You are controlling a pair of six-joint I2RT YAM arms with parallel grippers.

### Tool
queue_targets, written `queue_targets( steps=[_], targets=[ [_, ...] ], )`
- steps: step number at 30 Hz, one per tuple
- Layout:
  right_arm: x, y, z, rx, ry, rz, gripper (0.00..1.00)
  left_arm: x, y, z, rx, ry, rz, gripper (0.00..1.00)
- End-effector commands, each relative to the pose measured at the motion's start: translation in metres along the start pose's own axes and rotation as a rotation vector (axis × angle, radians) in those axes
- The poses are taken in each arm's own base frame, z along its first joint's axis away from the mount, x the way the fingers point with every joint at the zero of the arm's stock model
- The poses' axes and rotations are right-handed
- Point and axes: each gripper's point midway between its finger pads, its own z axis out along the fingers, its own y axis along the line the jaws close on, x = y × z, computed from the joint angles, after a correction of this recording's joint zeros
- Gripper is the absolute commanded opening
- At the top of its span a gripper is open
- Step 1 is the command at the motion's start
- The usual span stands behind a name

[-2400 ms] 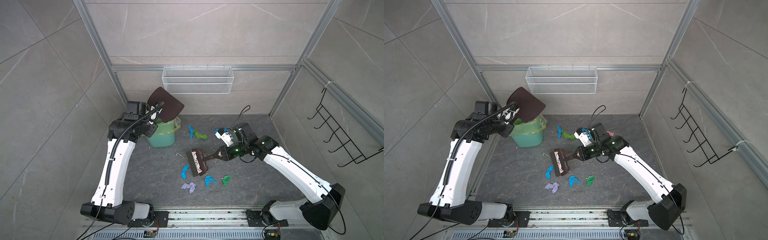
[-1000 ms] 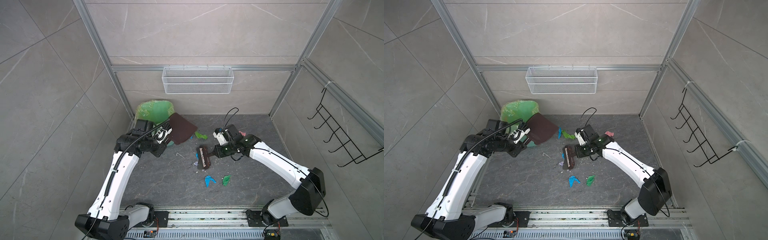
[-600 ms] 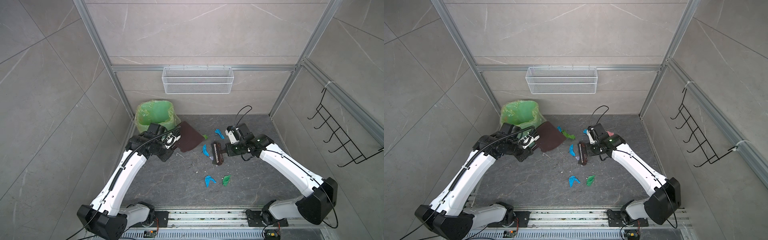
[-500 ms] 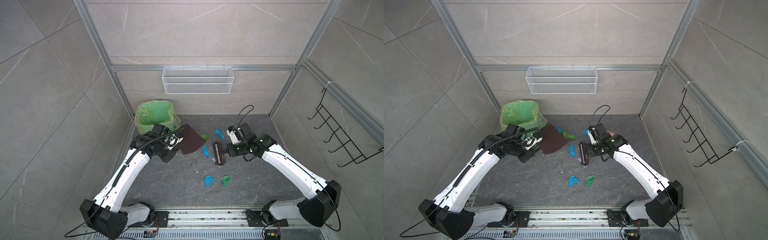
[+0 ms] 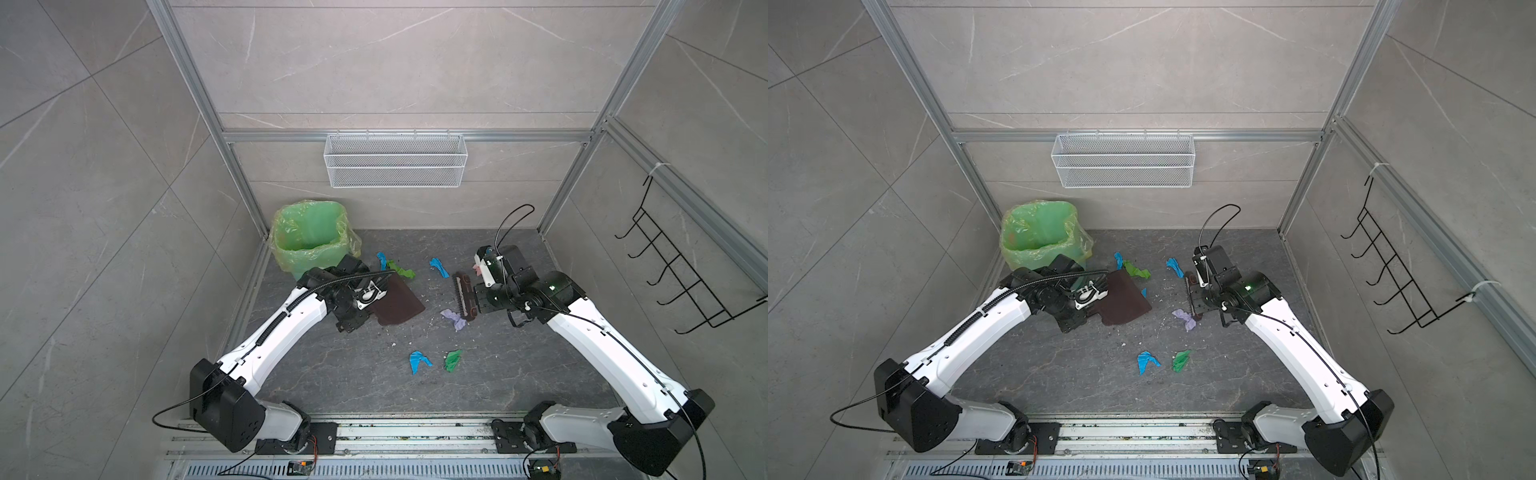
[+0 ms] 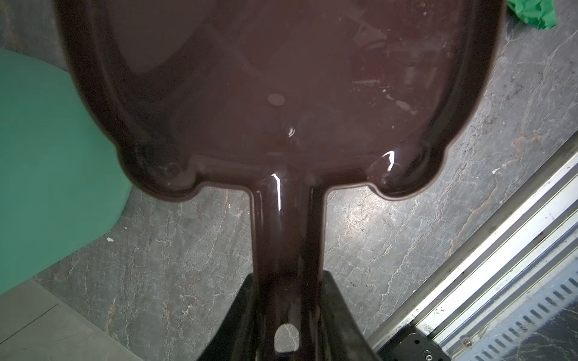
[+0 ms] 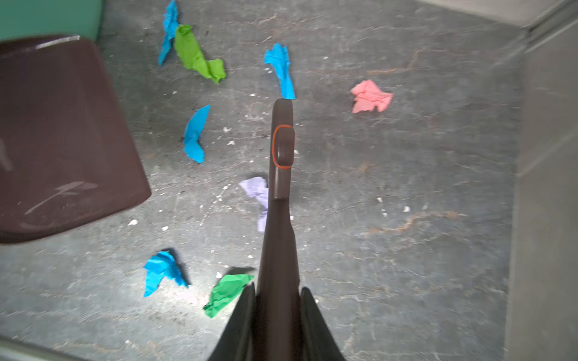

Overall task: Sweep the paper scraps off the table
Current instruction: 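Lower the dustpan by the purple scrap while the right gripper positions the broom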

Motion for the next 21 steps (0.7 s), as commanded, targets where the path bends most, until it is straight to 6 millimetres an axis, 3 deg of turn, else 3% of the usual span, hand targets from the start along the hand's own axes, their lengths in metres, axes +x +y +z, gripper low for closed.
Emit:
queue_targets(
  steps=[1,12,21],
  targets=[
    [-0.012,-0.023,-0.016,0.111,-0.06,-0.002,0.0,-0.004,-0.005,0.008,0.0,0.023,0.039,0.0],
    [-0.004,-0.035,-0.008,0.19,-0.031,-0.02,0.0,-0.027,-0.03,0.049,0.037,0.165,0.187,0.0],
    [0.008,-0.038,0.008,0.218,0.017,-0.04,0.0,-0.038,-0.038,0.062,0.056,0.243,0.254,0.0]
  ],
)
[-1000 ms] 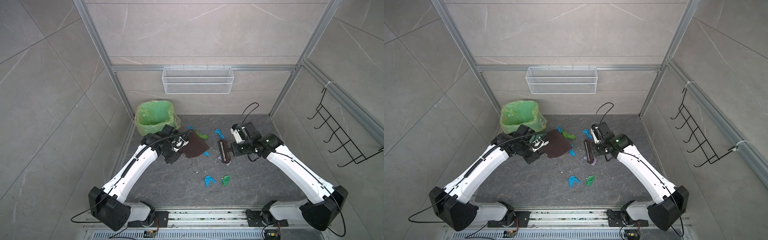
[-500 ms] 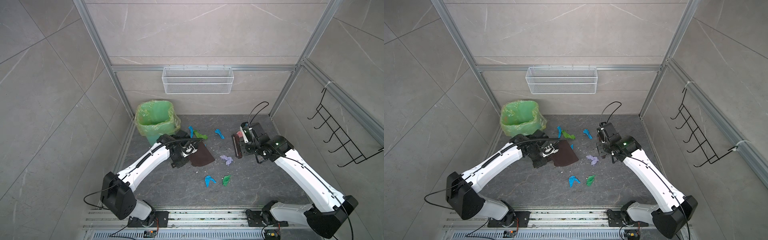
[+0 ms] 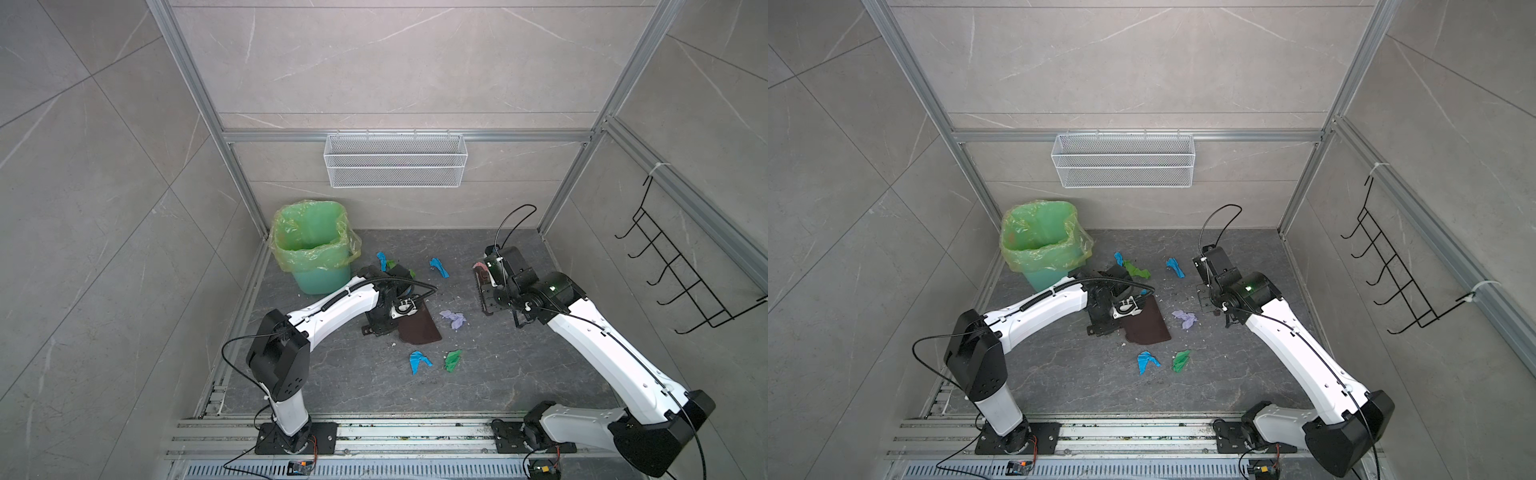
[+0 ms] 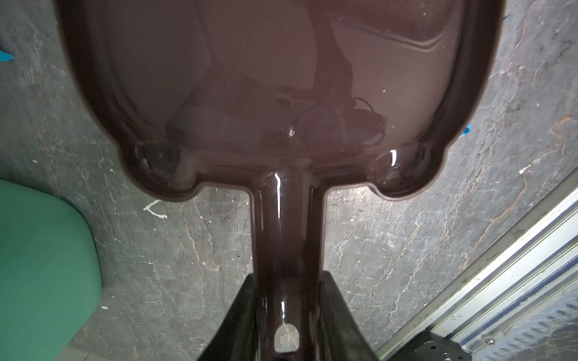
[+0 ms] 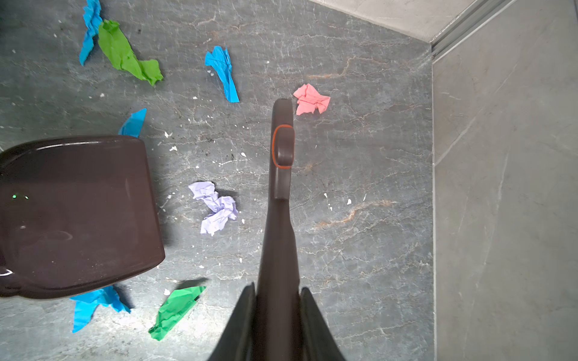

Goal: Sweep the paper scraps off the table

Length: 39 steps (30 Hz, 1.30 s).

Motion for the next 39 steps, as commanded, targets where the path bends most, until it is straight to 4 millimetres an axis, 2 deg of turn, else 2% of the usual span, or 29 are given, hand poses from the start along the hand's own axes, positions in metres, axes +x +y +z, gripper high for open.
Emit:
queue_targets(
  steps=[1,9,15,23,27,39],
  targets=[
    [0.006,-0.007,0.01,0.052,0.017,-0.022,0.0,0.001,-0.002,-0.005,0.016,0.038,0.033,0.0],
    [0.012,-0.012,0.019,0.089,0.057,-0.06,0.0,0.0,-0.004,0.006,0.061,0.102,0.038,0.0],
    [0.022,0.012,0.034,-0.022,0.123,-0.135,0.0,-0.006,-0.008,0.011,0.105,0.111,0.044,0.0],
    [0.034,0.043,0.044,-0.17,0.203,-0.157,0.0,-0.01,-0.008,0.015,0.12,0.119,0.056,0.0],
    [0.039,0.059,0.045,-0.258,0.233,-0.161,0.0,-0.009,-0.01,0.019,0.129,0.128,0.061,0.0],
    [0.042,0.083,0.038,-0.4,0.252,-0.159,0.0,-0.015,-0.009,0.027,0.138,0.112,0.061,0.0]
  ],
)
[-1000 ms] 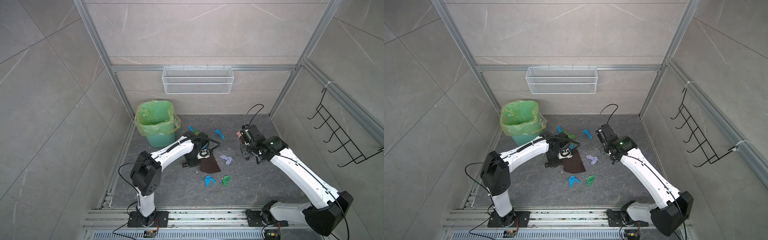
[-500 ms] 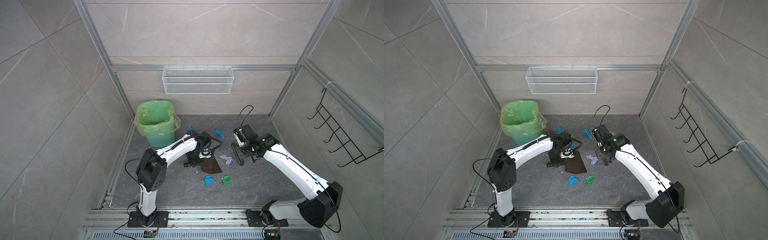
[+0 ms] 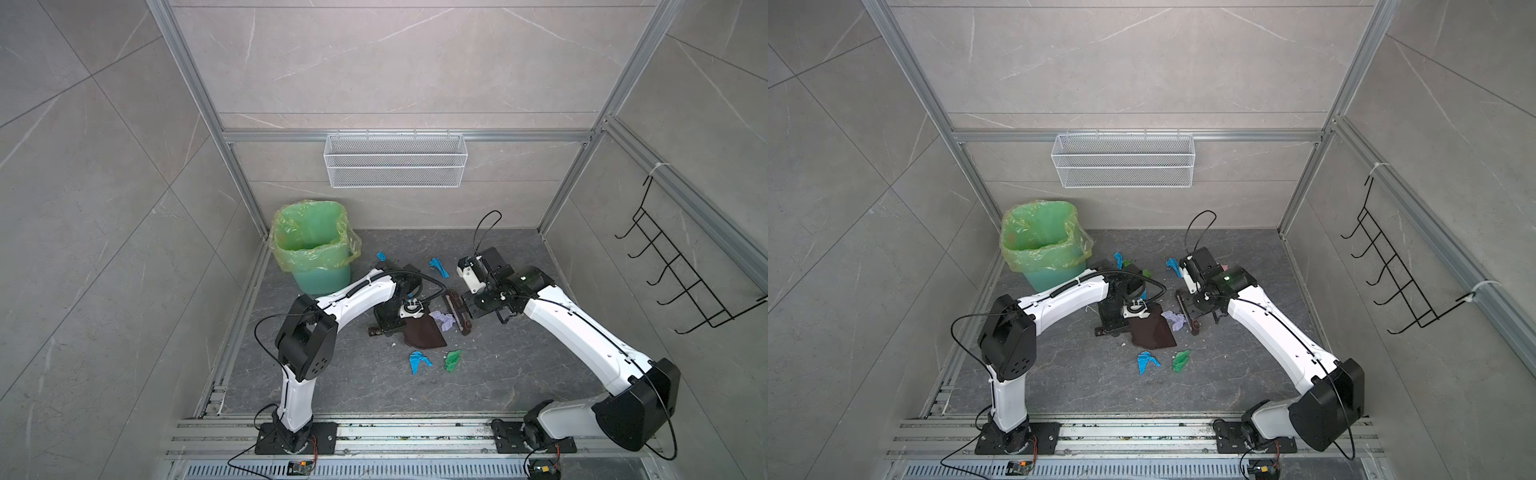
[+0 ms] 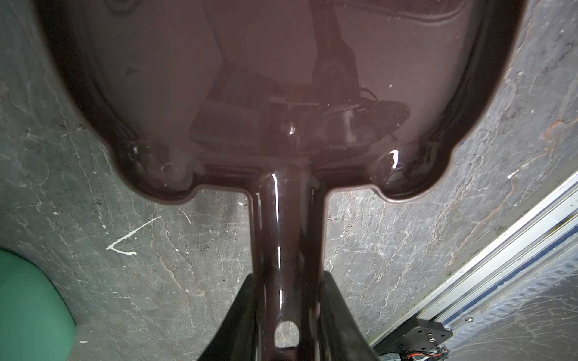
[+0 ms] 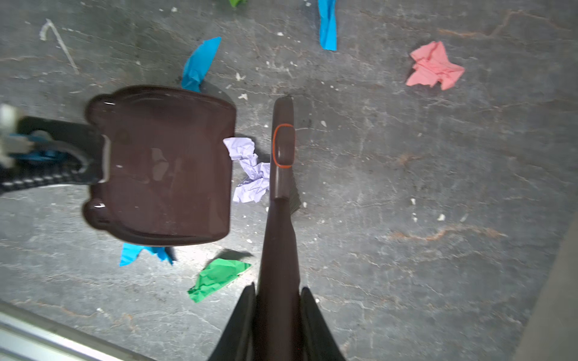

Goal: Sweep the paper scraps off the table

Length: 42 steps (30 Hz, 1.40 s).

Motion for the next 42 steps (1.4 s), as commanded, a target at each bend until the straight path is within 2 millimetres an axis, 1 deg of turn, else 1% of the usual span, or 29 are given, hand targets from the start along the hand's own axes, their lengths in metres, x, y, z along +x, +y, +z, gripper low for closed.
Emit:
queue_targets(
  steps=[1,6,10,18,22,27,30,34,37,42],
  targets=[
    [0.015,0.023,0.006,-0.128,0.078,-0.007,0.0,-0.002,-0.002,0.002,0.022,0.003,0.017,0.0],
    [0.013,0.035,0.002,-0.202,0.064,-0.003,0.0,-0.007,0.003,0.006,0.007,-0.022,0.007,0.0],
    [0.007,0.042,-0.011,-0.252,0.01,0.002,0.0,-0.014,0.011,0.007,-0.033,-0.076,-0.016,0.0],
    [-0.002,0.035,-0.038,-0.221,-0.071,0.011,0.0,-0.028,0.019,-0.009,-0.126,-0.259,-0.026,0.0],
    [-0.006,0.03,-0.05,-0.204,-0.099,0.021,0.0,-0.028,0.021,-0.015,-0.146,-0.31,-0.051,0.0],
    [-0.016,0.022,-0.063,-0.162,-0.158,0.033,0.0,-0.021,0.024,-0.02,-0.151,-0.333,-0.091,0.0],
    [-0.023,0.016,-0.068,-0.131,-0.191,0.044,0.0,-0.013,0.028,-0.022,-0.149,-0.34,-0.127,0.0],
    [-0.033,0.008,-0.072,-0.085,-0.227,0.057,0.0,0.005,0.034,-0.027,-0.146,-0.34,-0.189,0.0],
    [-0.041,0.003,-0.071,-0.055,-0.238,0.063,0.0,0.022,0.036,-0.031,-0.148,-0.341,-0.229,0.0],
    [-0.051,-0.005,-0.064,-0.004,-0.228,0.068,0.0,0.047,0.032,-0.033,-0.142,-0.323,-0.255,0.0]
  ],
)
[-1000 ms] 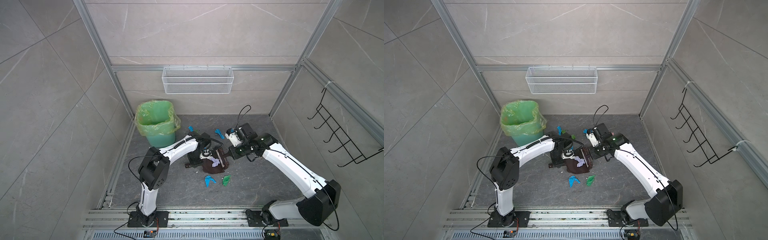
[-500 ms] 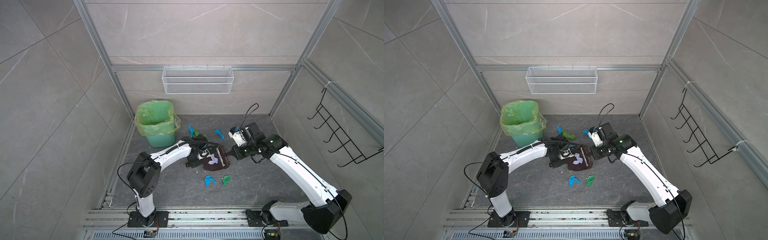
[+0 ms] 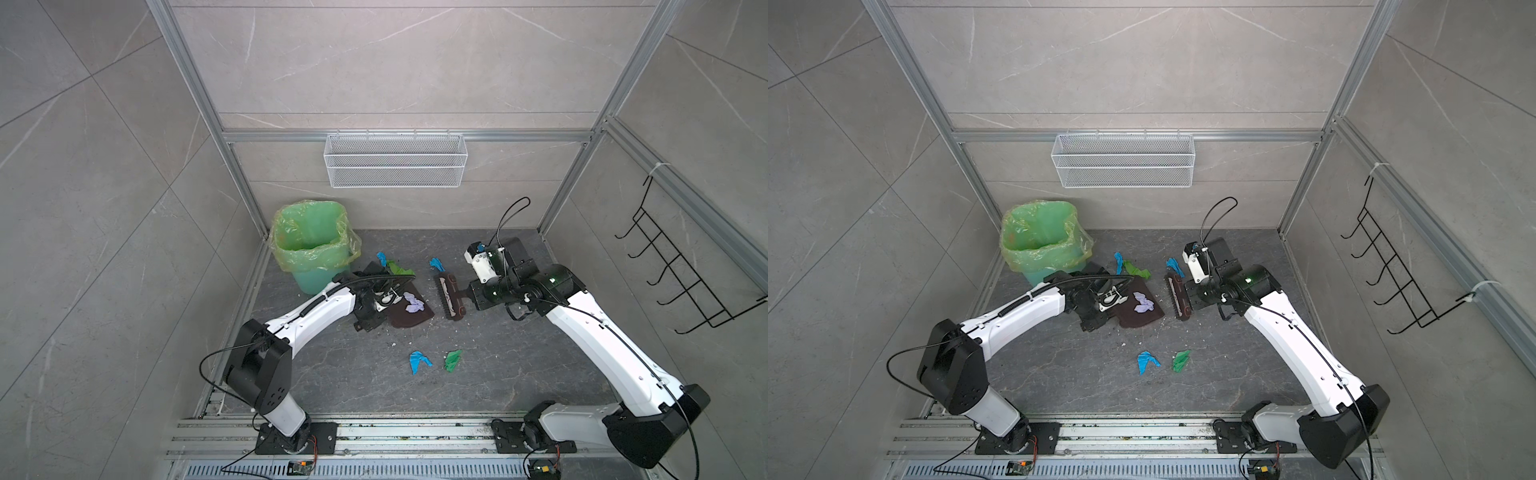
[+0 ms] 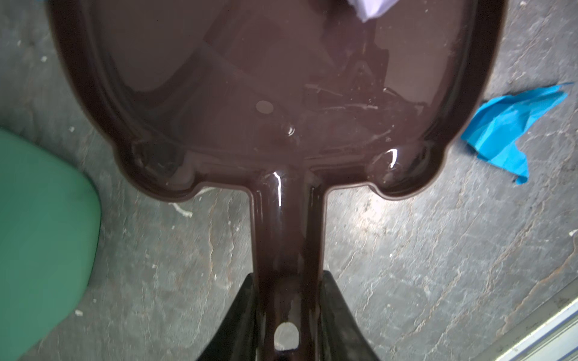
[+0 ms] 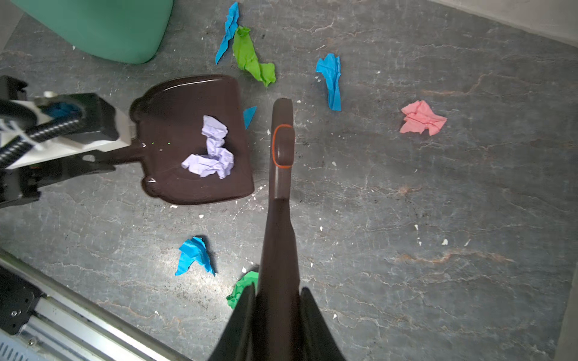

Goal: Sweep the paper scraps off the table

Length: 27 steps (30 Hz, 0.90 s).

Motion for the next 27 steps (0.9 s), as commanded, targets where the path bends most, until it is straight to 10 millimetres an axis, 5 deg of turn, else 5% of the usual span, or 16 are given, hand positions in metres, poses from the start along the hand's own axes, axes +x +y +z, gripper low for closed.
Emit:
queue_targets(
  steps=[1,15,27],
  targets=[
    [-0.019,-0.009,0.002,0.061,-0.04,0.012,0.0,0.012,-0.002,-0.017,0.01,-0.015,-0.031,0.0],
    [-0.021,-0.026,0.031,0.182,0.083,-0.043,0.0,0.079,0.015,-0.015,-0.024,0.128,-0.065,0.0],
    [-0.015,0.013,0.074,0.084,0.22,-0.174,0.0,0.09,0.01,0.004,0.006,0.173,-0.062,0.0]
  ],
)
